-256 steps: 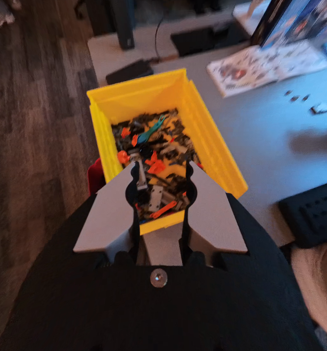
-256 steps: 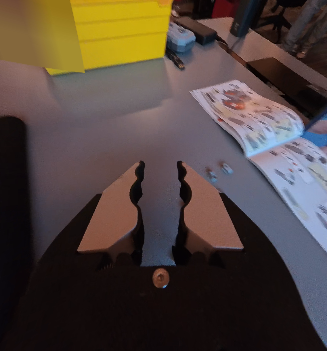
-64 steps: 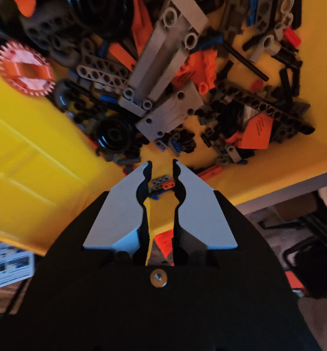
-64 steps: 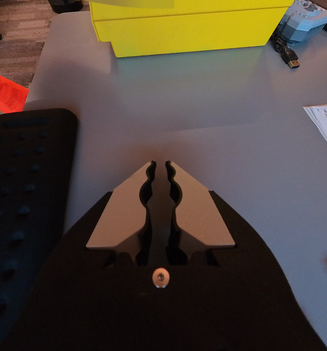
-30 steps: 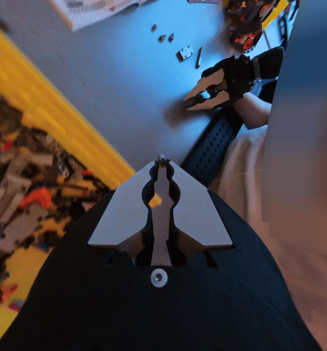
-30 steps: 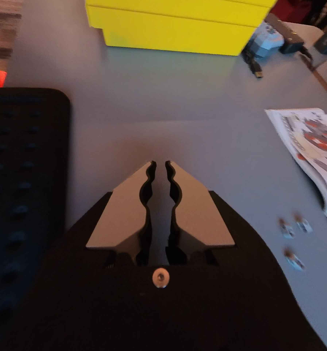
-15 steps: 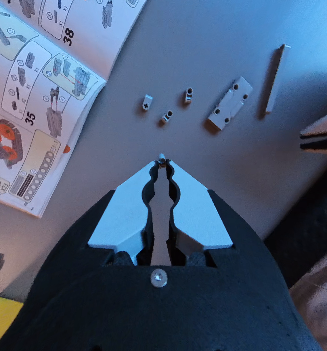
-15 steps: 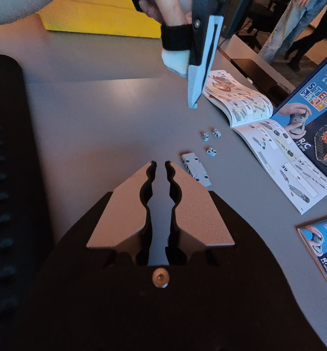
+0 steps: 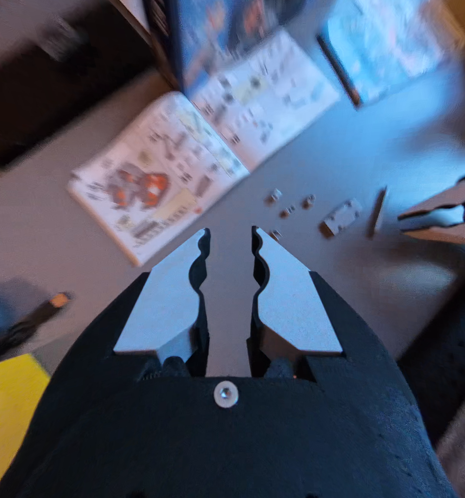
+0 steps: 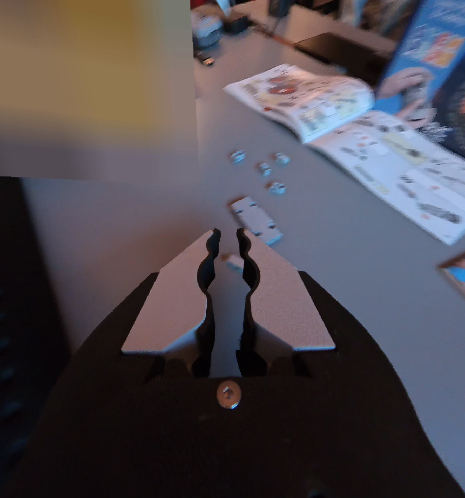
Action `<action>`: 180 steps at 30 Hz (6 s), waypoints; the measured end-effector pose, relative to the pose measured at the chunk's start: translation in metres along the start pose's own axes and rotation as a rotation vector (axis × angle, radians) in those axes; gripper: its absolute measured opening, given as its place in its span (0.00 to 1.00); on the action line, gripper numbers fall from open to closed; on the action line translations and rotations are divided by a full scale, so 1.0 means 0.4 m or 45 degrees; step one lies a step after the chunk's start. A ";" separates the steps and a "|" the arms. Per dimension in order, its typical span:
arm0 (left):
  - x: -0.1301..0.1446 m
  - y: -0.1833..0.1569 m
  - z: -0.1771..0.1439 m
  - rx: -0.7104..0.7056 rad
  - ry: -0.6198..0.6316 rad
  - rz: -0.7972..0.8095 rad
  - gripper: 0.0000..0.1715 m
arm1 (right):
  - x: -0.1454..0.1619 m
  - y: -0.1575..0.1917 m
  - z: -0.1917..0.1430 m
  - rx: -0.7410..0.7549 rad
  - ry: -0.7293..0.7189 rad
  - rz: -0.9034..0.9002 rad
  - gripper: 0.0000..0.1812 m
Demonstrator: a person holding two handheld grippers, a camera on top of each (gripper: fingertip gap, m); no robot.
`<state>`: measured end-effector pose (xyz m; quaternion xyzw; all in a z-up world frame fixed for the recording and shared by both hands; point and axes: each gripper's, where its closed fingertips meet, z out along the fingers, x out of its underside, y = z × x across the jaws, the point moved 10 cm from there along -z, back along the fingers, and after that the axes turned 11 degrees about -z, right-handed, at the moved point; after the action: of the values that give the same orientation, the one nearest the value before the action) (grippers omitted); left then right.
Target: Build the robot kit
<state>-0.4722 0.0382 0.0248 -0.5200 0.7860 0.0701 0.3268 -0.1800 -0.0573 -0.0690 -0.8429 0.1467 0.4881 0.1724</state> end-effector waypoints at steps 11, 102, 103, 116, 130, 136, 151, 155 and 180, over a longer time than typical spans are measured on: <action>0.185 0.030 0.060 0.411 -0.523 0.163 0.24 | -0.014 -0.152 0.062 0.138 0.106 -0.312 0.10; 0.181 -0.033 -0.103 0.106 -0.521 0.054 0.29 | -0.057 -0.071 0.044 0.194 -0.010 -0.495 0.08; 0.186 -0.027 -0.154 0.115 -0.533 0.036 0.30 | -0.063 -0.060 0.043 0.208 0.009 -0.513 0.08; 0.495 0.446 -0.588 -0.466 0.314 -0.403 0.27 | -0.202 0.158 0.164 -0.054 -0.186 -0.509 0.08; 0.585 0.563 -0.401 -0.782 0.993 -0.598 0.18 | -0.214 0.227 0.210 -0.204 -0.216 -0.523 0.08; 0.605 0.582 -0.360 -0.786 1.095 -0.732 0.17 | -0.205 0.226 0.195 -0.217 -0.214 -0.531 0.08; 0.600 0.590 -0.372 -0.675 0.982 -0.937 0.19 | -0.207 0.256 0.169 -0.255 -0.221 -0.631 0.08; 0.609 0.582 -0.345 -0.706 0.996 -0.965 0.33 | -0.207 0.259 0.167 -0.253 -0.214 -0.652 0.08; 0.603 0.528 -0.337 -0.514 0.884 -0.877 0.41 | -0.193 0.287 0.168 -0.323 -0.142 -0.761 0.08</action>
<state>-0.7733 -0.1139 -0.0606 -0.7934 0.6023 -0.0677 -0.0551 -0.3168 -0.1249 -0.0497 -0.8353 -0.1787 0.4759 0.2094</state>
